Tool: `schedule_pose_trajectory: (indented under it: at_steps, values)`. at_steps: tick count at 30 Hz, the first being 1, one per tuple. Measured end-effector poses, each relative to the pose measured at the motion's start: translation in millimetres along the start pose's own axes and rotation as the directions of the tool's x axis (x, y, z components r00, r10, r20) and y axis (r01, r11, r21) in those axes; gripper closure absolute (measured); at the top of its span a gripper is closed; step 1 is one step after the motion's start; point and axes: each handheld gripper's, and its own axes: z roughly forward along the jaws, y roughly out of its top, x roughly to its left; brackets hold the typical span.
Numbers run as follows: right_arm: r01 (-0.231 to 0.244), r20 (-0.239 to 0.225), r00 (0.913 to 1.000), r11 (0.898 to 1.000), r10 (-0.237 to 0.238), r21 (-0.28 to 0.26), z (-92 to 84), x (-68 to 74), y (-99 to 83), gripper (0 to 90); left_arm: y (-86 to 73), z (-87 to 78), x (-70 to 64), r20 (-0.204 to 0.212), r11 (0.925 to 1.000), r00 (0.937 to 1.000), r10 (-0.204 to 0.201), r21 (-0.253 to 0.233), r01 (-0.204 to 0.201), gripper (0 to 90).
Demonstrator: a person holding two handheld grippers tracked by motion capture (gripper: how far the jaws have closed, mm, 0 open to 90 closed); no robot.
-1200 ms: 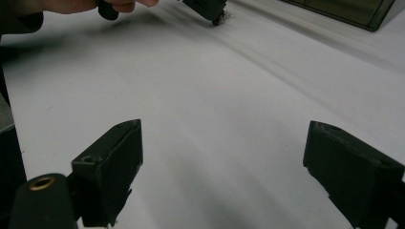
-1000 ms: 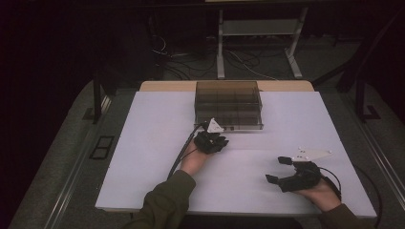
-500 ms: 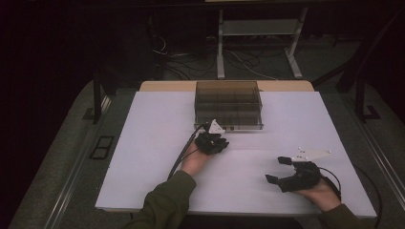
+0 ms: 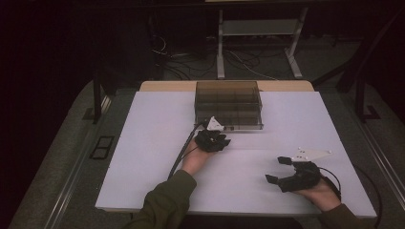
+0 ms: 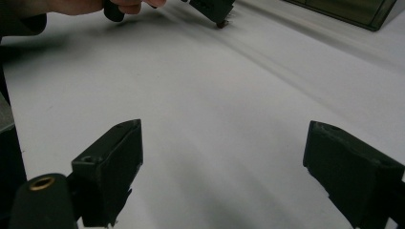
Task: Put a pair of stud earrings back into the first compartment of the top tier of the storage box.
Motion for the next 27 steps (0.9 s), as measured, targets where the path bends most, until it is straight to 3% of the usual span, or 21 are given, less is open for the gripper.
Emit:
schedule_pose_trajectory:
  at_steps: [11, 27]
  values:
    - [0.0, -0.001, 1.0, 1.0, 0.0, 0.0, -0.1, 0.2, 0.0, 12.7, -2.2, 8.4, -1.6, 0.006, 0.9995, 1.0, 0.002, 0.033, -0.002, 72.8]
    - [0.001, 0.0, 1.0, 1.0, -0.001, 0.0, -0.9, 0.3, 0.0, 12.7, -2.6, 5.5, -0.6, 0.029, 0.9993, 0.9995, -0.009, 0.036, 0.008, 78.6]
